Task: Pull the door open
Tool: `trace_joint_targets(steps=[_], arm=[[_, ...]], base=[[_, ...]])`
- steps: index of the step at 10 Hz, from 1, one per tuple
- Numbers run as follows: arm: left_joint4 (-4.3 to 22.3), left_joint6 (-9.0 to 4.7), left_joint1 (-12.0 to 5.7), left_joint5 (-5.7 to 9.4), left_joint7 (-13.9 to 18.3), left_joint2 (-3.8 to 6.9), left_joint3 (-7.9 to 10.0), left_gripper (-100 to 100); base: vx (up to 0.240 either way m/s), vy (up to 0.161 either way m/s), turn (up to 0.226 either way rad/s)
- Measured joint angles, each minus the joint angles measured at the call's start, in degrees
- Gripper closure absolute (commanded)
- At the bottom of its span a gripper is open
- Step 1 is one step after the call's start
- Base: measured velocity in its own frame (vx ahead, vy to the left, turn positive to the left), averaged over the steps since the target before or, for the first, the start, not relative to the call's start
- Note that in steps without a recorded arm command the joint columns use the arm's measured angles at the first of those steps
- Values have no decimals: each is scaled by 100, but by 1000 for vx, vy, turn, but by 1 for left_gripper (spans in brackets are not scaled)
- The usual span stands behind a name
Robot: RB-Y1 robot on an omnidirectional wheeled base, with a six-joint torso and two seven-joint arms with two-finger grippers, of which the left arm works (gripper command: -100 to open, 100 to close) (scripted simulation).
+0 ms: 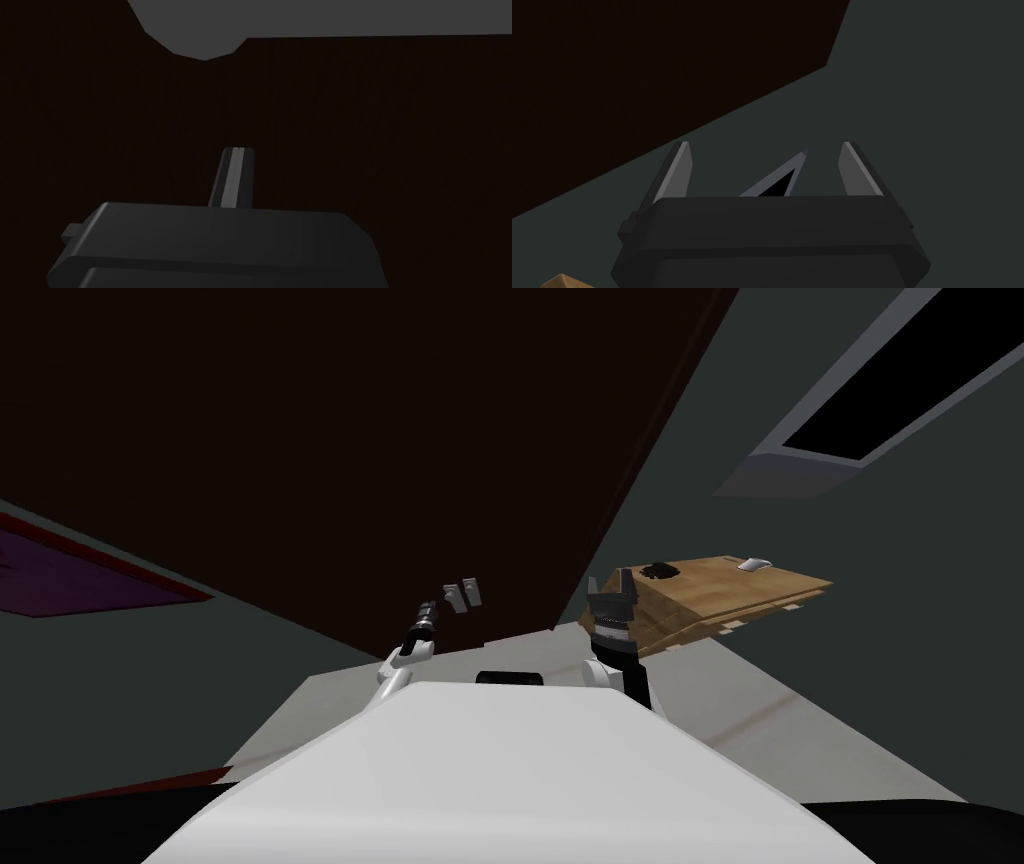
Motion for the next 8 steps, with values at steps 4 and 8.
trace_joint_targets(steps=[4, 8], arm=[[-94, 3, 96, 3, 58, 33, -84, -100], [-326, 50, 52, -31, 115, -70, -355, -100]], base=[[-206, -41, -49], [-114, -63, -19]])
